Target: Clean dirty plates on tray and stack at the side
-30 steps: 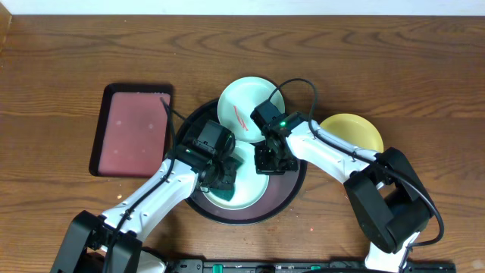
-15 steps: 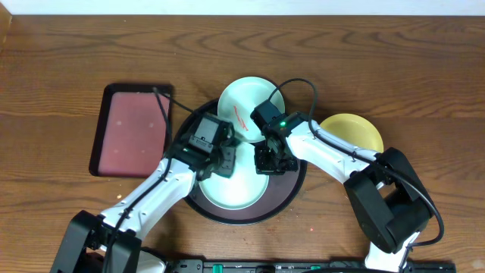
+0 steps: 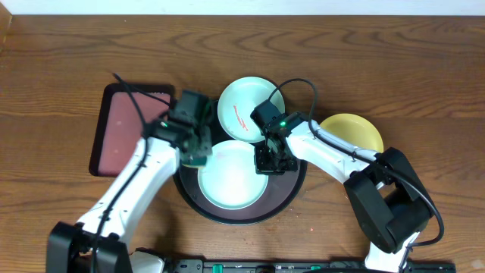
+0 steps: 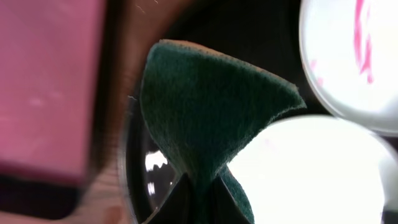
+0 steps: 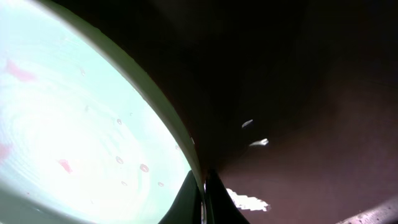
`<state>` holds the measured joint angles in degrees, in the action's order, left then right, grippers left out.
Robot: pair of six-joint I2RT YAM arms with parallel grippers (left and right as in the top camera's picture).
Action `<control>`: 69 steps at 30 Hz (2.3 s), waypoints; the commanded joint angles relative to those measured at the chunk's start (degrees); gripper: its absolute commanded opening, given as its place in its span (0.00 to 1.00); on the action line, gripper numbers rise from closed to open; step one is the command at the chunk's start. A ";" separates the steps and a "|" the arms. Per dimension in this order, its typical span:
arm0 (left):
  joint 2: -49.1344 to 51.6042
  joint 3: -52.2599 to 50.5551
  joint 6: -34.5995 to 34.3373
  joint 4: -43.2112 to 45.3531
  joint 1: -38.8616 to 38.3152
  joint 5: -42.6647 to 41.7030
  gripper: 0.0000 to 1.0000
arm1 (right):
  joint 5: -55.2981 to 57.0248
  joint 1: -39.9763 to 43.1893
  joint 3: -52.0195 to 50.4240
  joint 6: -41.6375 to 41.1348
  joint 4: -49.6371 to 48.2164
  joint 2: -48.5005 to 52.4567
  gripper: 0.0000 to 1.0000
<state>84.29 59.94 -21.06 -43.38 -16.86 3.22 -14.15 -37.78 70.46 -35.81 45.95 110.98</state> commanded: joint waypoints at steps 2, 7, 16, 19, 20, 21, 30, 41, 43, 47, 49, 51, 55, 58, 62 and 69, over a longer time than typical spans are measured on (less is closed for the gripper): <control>-1.60 6.45 -0.68 -3.26 5.49 1.77 0.07 | 0.57 0.79 0.66 -0.35 -0.11 1.03 0.01; -1.44 6.51 -0.66 -4.52 11.34 1.75 0.08 | 0.33 0.79 1.29 1.86 0.13 0.48 0.01; -0.72 6.51 -0.66 -5.84 18.05 1.73 0.07 | 14.64 -1.99 1.92 6.47 1.97 -10.71 0.01; 0.42 6.51 -0.66 -5.86 18.18 1.73 0.07 | 22.67 -3.72 1.92 7.41 3.02 -15.04 0.01; 0.81 6.51 -0.66 -5.86 18.18 1.73 0.07 | 25.83 -4.31 1.92 7.43 3.56 -16.48 0.01; 1.25 6.49 -0.68 -5.86 18.18 1.73 0.07 | 28.15 -4.72 1.92 7.65 3.85 -17.42 0.01; 2.58 6.29 -0.68 -5.64 18.18 -0.90 0.07 | 52.70 -11.58 1.92 9.75 4.39 -23.69 0.01; 2.58 6.29 -0.68 -5.62 18.18 -1.09 0.08 | 83.34 -24.09 1.92 10.62 4.15 -24.30 0.01; 2.58 6.29 -0.68 -5.66 18.18 -1.09 0.08 | 84.78 -25.29 1.92 10.62 3.93 -24.30 0.01; 2.58 6.29 -0.68 -5.66 18.18 -1.09 0.08 | 82.99 -25.79 1.92 10.54 3.58 -24.30 0.01; 2.58 6.29 -0.68 -5.66 18.18 -1.09 0.07 | 82.03 -25.46 1.92 8.63 3.93 -24.30 0.01; 2.58 6.29 -0.68 -5.70 18.18 -1.09 0.07 | 79.21 -24.83 1.92 6.32 4.61 -24.30 0.01; 2.58 6.29 -0.68 -5.70 18.18 -1.09 0.07 | 65.85 -20.72 1.92 2.82 4.87 -24.55 0.01; 2.58 6.29 -0.68 -5.70 18.18 -1.09 0.07 | 53.86 -14.82 1.92 1.92 4.85 -26.05 0.01; 2.58 6.29 -0.68 -5.68 18.18 -1.09 0.07 | 43.19 -6.60 1.92 1.97 5.31 -29.51 0.01; 2.58 6.29 -0.66 -5.68 18.18 -1.09 0.07 | 28.79 15.23 1.92 2.69 11.72 -37.03 0.01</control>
<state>86.89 65.56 -21.21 -49.06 1.13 1.85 23.05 -30.85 71.46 -32.27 54.63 76.73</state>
